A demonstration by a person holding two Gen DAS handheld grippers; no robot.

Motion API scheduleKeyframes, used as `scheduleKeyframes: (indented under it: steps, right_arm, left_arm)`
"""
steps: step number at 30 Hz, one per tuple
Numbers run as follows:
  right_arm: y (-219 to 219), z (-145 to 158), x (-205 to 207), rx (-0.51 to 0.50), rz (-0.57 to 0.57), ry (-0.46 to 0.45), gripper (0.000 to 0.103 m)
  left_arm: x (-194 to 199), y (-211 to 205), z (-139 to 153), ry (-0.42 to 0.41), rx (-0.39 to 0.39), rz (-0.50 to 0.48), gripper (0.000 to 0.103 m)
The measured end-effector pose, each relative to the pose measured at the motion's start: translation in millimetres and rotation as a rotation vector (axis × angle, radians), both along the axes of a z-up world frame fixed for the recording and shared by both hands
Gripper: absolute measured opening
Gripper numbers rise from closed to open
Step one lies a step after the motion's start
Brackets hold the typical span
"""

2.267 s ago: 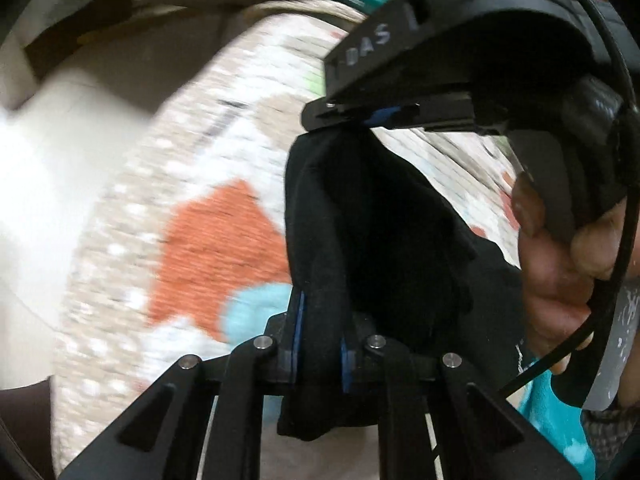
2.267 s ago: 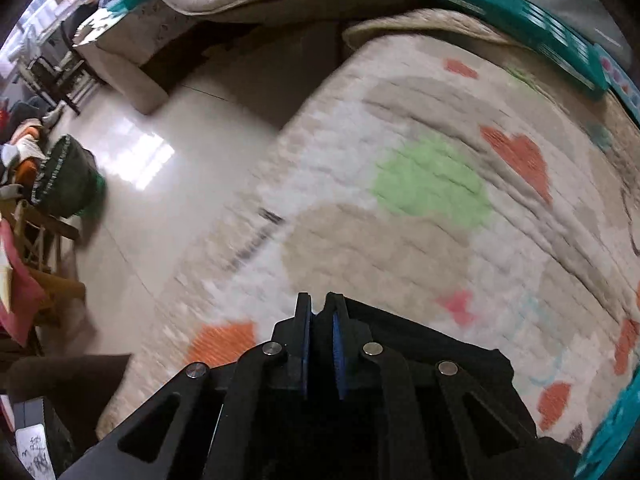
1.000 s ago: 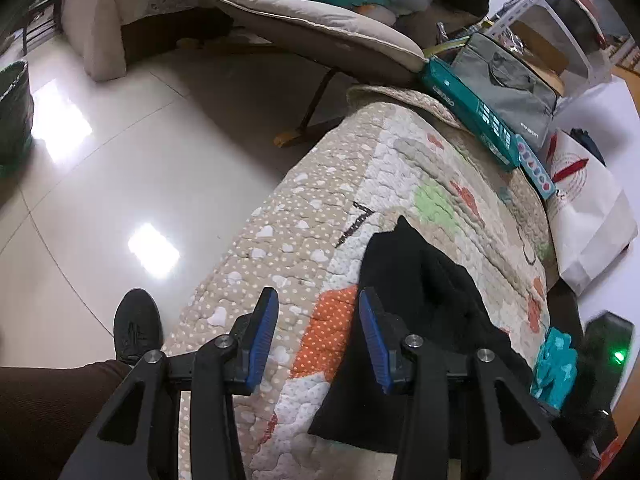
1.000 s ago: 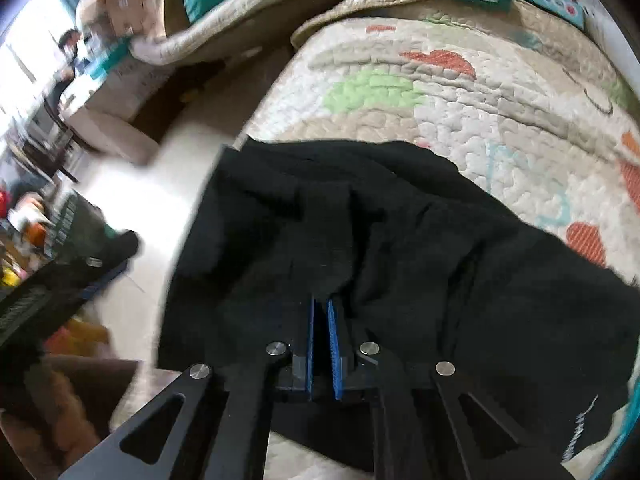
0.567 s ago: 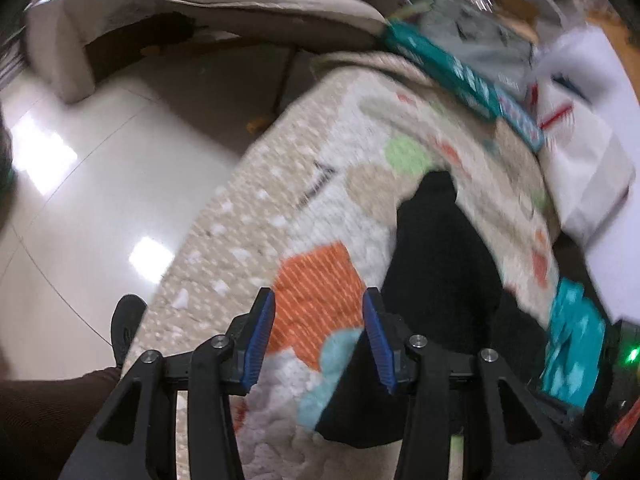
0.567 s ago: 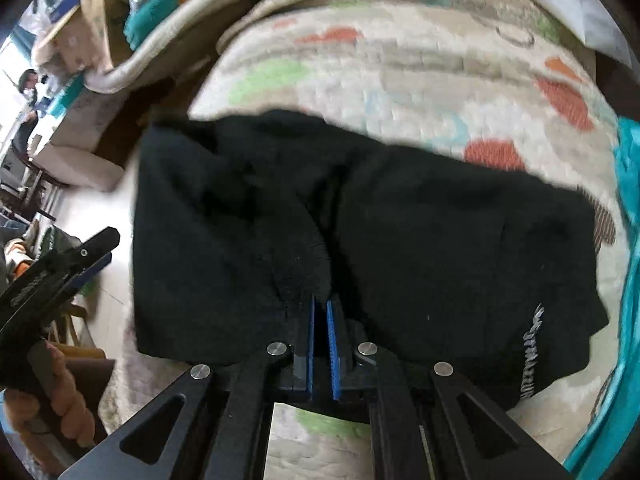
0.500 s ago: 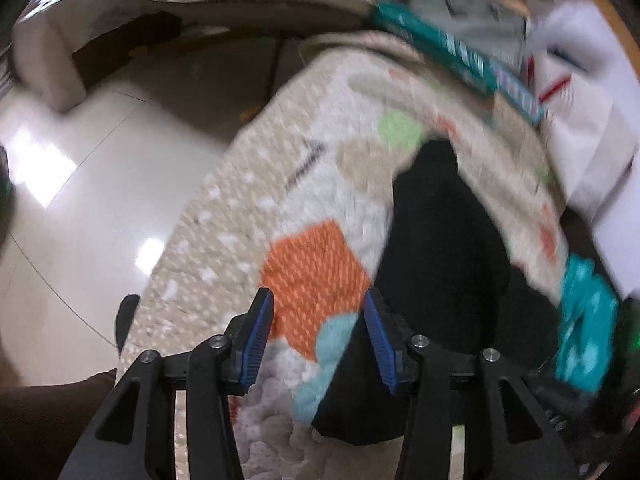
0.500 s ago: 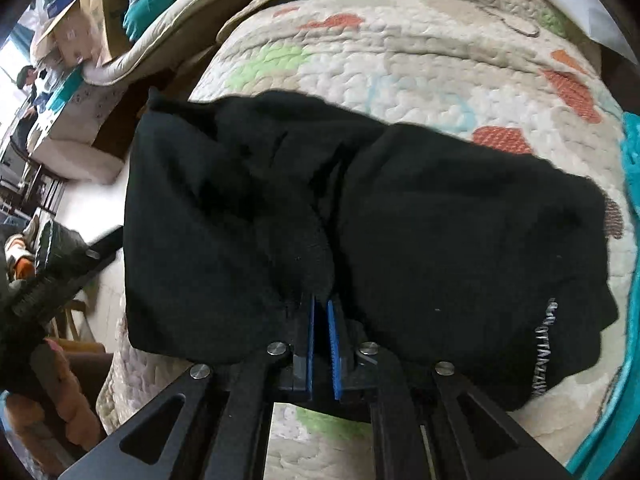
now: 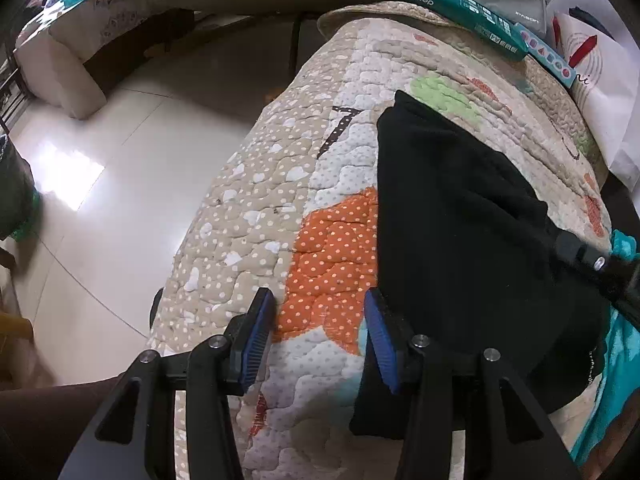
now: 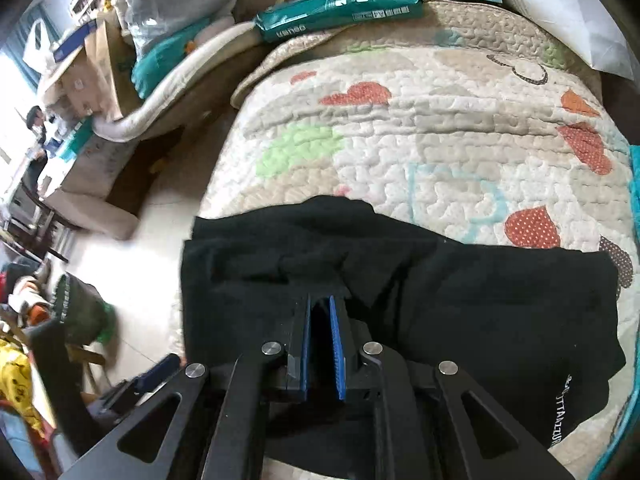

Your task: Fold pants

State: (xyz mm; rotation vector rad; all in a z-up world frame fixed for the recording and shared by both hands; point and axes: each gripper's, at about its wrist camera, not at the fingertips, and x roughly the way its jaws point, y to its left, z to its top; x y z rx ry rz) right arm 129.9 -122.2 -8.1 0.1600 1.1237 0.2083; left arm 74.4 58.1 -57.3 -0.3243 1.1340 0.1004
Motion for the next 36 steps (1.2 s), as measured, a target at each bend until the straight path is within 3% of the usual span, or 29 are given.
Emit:
scheduleKeyframes:
  steps: [2,5,9,13,17,20,23,27,34,36]
  right_arm:
    - [-6.5,-21.1,-2.7,-0.086,-0.001,0.054,0.015]
    - [-37.0,-23.8,-12.9,-0.045,-0.06,0.053,0.042]
    - [-84.7,-0.7,-41.3,0.115,-0.132,-0.001,0.043]
    - [-145.3,22.4,-88.4,0.13,-0.283,-0.093,0.044]
    - [-219.4,8.7,-124.2,0.196,-0.525,-0.076,0.047]
    - [-242.3,-11.1,-129.1,0.332,-0.61,-0.031,0.047]
    - [-243.0,-23.7,-129.1,0.364,-0.619,-0.01,0.047]
    - [-233.1,-35.7,-125.3,0.322,-0.611,-0.009,0.048]
    - [-233.6,-45.1,-116.5,0.336,-0.619,-0.073,0.056]
    - [-233.0,-48.5,-109.8,0.337,-0.622,-0.08,0.056]
  left_arm:
    - [0.5,2.5,0.1,0.008,-0.009,0.009,0.047]
    - [0.2,7.4,2.1,0.01,-0.036,0.031,0.047]
    - [-4.3,16.7,12.2,-0.035,-0.056,0.082,0.047]
    - [-10.5,12.1,33.3,-0.137,-0.055,0.067,0.047]
    - [-14.2,-18.3,57.9,-0.222,-0.032,-0.076,0.047]
    - [-8.0,-53.4,73.2,-0.21,-0.107,-0.22,0.047]
    - [8.8,-100.2,88.2,-0.198,-0.083,-0.368,0.048]
    - [40.9,-170.9,96.9,-0.169,-0.127,-0.552,0.049]
    - [89.8,-291.8,64.4,-0.026,-0.221,-0.788,0.049]
    - [97.9,-318.8,51.0,0.015,-0.197,-0.837,0.049]
